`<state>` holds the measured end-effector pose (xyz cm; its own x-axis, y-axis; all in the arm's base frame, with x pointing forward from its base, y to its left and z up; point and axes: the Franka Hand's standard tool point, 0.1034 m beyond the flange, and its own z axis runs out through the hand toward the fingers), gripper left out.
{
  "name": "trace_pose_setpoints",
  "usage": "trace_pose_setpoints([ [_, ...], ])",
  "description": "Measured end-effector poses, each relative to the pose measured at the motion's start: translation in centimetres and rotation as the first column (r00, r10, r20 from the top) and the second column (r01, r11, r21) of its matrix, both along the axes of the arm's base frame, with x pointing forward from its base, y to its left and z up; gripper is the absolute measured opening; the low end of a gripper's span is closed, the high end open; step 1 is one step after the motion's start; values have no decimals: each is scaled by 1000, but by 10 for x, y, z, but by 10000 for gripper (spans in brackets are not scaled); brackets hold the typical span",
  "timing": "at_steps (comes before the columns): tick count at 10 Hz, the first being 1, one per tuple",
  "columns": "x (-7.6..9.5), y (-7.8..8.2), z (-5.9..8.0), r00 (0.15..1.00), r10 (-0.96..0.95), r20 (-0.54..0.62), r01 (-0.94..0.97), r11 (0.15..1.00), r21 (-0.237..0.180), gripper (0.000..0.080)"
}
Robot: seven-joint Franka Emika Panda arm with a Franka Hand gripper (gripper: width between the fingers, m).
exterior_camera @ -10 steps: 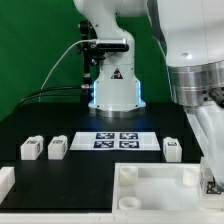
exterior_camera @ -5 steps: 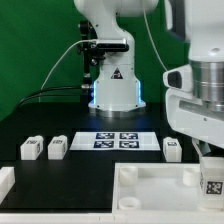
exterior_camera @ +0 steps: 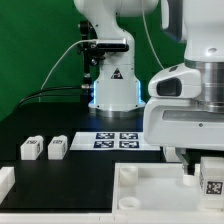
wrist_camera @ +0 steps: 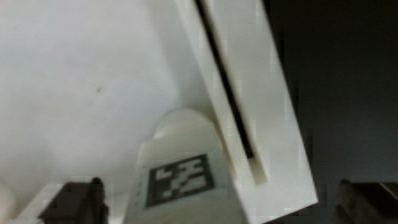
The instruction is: Assemble one leg
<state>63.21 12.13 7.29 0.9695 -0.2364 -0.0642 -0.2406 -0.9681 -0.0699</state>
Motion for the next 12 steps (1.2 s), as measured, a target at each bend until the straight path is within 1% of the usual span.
trace_pose_setpoints([
  [1, 1, 0, 0, 999, 46, 6, -46, 999, 2, 649],
  [2, 0, 0, 0, 1000, 28, 4, -28, 1000, 2, 649],
  [3, 0, 0, 0, 1000, 28, 4, -28, 1000, 2, 550],
  [4, 0, 0, 0, 1000, 25, 3, -25, 1000, 2, 414],
  [5, 0, 1, 0, 994, -111, -9, 111, 994, -2, 414],
  [6, 0, 0, 0, 985, -175, -14, 175, 985, -6, 294],
  [8, 0, 0, 0, 918, -394, -31, 394, 919, -21, 294],
  [9, 0, 0, 0, 841, -540, -46, 539, 842, -26, 294],
  [10, -1, 3, -2, 707, -704, -60, 704, 710, -35, 294],
  [11, 0, 4, -4, 587, -807, -64, 807, 589, -33, 294],
  [12, 1, 4, -4, 433, -898, -84, 900, 436, -21, 294],
])
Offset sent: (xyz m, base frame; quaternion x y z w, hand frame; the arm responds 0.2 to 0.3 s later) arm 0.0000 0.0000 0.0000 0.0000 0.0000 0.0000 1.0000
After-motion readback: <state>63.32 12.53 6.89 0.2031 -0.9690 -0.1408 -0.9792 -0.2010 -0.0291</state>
